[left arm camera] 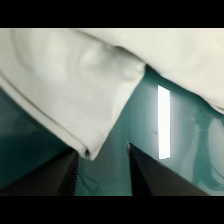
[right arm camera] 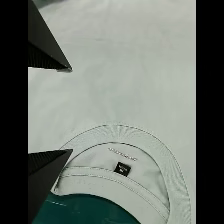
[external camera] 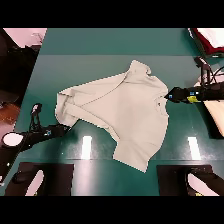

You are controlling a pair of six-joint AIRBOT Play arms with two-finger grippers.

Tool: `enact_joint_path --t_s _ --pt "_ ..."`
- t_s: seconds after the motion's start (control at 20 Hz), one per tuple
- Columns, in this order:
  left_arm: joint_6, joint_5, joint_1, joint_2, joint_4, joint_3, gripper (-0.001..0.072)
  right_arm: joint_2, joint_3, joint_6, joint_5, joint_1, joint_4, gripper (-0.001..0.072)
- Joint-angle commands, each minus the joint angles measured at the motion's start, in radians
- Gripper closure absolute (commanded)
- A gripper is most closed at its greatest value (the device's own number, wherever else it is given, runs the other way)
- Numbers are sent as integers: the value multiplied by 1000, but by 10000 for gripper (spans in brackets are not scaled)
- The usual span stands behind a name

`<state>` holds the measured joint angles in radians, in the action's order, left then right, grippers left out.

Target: Fold the shirts.

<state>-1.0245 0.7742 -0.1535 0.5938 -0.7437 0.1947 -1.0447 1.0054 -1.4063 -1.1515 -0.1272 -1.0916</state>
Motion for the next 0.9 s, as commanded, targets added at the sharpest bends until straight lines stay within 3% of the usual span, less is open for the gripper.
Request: enact_joint_path --t_s 0.0,0.05,0.1,0.15,0.3,0.5,0.65,0.85 --pt "-90 -103 89 0 -34 0 352 1 0 0 -3 0 0 159" --pt "-129 -97 89 0 -62 0 354 1 -1 0 -5 0 0 159" --pt "-158 -75 89 0 -94 0 583 1 -1 0 -7 0 -1 159" --pt "-155 -56 89 0 -115 0 683 1 0 0 -6 0 0 158" --pt "-203 -37 89 0 -116 27 684 1 0 0 -15 0 0 159" --pt "-243 75 89 0 -140 251 684 18 -37 -34 -206 41 -1 159" --pt "-243 153 89 0 -159 442 684 120 -203 -129 -240 91 -3 160" --pt "-244 161 89 0 -156 512 683 267 -441 -281 -241 126 -1 159"
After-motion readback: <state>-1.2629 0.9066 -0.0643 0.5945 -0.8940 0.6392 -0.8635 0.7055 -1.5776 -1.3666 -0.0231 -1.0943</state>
